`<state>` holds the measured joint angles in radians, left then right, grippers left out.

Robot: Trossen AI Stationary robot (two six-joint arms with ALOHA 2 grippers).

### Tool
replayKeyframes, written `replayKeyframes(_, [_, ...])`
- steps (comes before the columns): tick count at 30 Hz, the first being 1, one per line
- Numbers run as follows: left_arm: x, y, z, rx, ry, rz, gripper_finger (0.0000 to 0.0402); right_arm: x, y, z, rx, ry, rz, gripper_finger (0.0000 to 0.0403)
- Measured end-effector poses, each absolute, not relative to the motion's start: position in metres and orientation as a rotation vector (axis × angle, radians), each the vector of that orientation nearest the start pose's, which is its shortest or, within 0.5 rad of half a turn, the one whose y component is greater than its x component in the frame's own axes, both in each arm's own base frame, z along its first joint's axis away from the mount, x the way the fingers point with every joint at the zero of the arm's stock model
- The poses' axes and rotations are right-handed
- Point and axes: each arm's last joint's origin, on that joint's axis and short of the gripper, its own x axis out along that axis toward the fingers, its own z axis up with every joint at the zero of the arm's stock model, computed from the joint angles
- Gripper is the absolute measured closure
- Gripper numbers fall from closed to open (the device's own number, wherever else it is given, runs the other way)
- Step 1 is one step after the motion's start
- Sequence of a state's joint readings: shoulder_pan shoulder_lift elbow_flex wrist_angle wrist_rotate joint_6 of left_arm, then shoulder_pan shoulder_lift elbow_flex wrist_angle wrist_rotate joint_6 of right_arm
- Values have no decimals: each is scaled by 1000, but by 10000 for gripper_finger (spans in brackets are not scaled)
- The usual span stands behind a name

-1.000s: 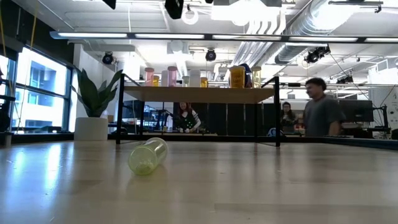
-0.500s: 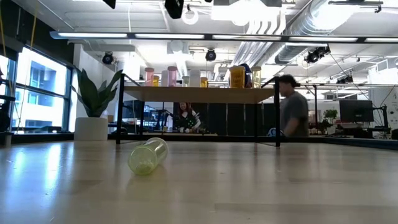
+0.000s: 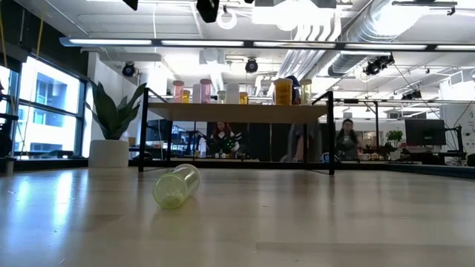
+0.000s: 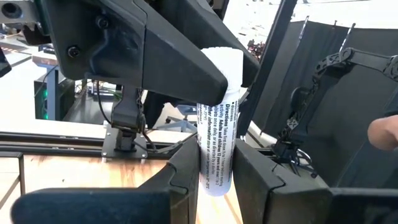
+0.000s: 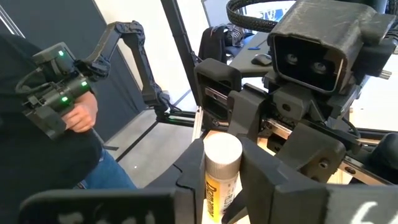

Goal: Pick and place medicine bottles onto shelf by color
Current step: Put the white yellow pill bottle on the shelf

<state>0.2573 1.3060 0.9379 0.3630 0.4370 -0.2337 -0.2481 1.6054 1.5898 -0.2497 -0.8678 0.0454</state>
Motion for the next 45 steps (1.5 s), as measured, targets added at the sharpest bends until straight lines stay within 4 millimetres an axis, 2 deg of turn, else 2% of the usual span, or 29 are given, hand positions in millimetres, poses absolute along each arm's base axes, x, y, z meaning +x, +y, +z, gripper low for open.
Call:
replayKeyframes(6, [288,63,326,-234,26,-176,326,353,-67,401,186,243,606,345])
replayKeyframes(13, [289,65,322,-247,61,-121,259,353,-72,400,186,247,551,346])
replayKeyframes(21, [286,76,315,-263,115,55,206,349,-94,399,215,263,403,347])
replayKeyframes(28, [278,94,318,-265,95,110,204,338,-122,401,214,249,280,347])
replayKeyframes(36, [267,117,319,-253,92,202,204,327,-146,403,187,239,118,347])
replayKeyframes(45, [235,137,336,-198,49,287,204,307,-161,417,148,209,-218,347])
